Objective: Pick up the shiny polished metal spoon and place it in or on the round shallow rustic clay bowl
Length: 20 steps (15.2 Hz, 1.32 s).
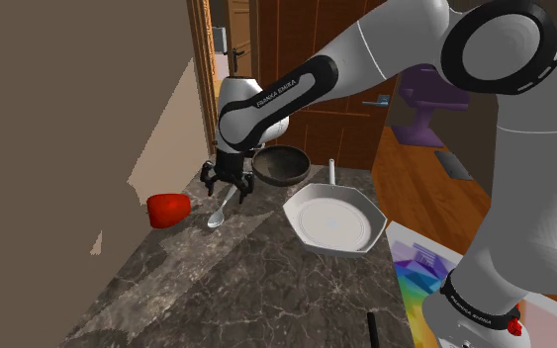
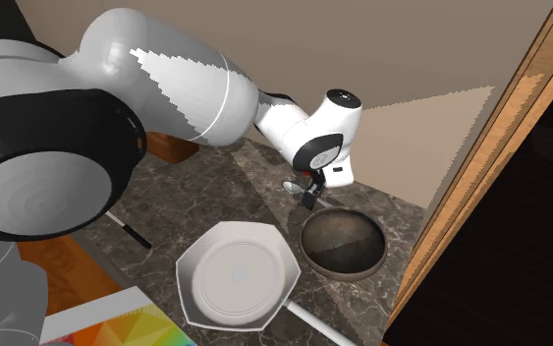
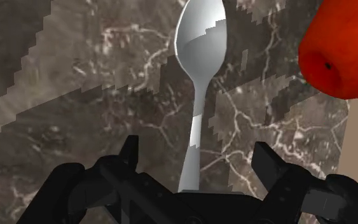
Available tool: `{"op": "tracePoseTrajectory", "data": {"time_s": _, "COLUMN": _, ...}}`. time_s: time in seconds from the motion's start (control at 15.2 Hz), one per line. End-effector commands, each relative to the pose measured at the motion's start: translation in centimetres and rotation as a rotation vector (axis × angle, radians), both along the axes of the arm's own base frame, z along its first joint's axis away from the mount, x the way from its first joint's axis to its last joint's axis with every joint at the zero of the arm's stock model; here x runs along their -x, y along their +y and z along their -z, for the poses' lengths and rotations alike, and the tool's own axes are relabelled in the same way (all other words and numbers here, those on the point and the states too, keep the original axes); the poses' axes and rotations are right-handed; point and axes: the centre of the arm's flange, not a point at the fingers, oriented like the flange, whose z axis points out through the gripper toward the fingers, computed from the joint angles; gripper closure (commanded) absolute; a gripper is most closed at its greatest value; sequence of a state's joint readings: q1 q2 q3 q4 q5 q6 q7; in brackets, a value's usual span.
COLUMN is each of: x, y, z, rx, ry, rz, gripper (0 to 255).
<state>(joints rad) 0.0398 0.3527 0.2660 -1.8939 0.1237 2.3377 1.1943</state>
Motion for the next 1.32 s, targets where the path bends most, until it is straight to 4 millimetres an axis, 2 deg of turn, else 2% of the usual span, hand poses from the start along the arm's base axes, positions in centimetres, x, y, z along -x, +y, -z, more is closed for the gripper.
{"op": "tracePoseTrajectory", "data": {"time_s": 0.0, "x": 0.0, "y": 0.1, "z": 0.2, "rx": 0.0, "ry": 0.002, "rz": -0.001, "gripper": 0}}
{"op": "tracePoseTrajectory", "data": {"time_s": 0.13, "x": 0.0, "y": 0.1, "z": 0.2, "rx": 0.0, "ry": 0.002, "rz": -0.001, "gripper": 0}}
{"op": "tracePoseTrajectory", "data": {"time_s": 0.2, "x": 0.0, "y": 0.1, "z": 0.1, "rx": 0.0, "ry": 0.002, "rz": -0.001, "gripper": 255}}
{"op": "tracePoseTrajectory", "data": {"time_s": 0.79, "x": 0.0, "y": 0.1, "z": 0.2, "rx": 0.0, "ry": 0.002, "rz": -0.001, "gripper": 255}}
{"op": "tracePoseTrajectory", "data": {"time_s": 1.25, "x": 0.0, "y": 0.1, "z": -3.5, "rx": 0.0, "ry": 0.002, "rz": -0.001, "gripper": 255}}
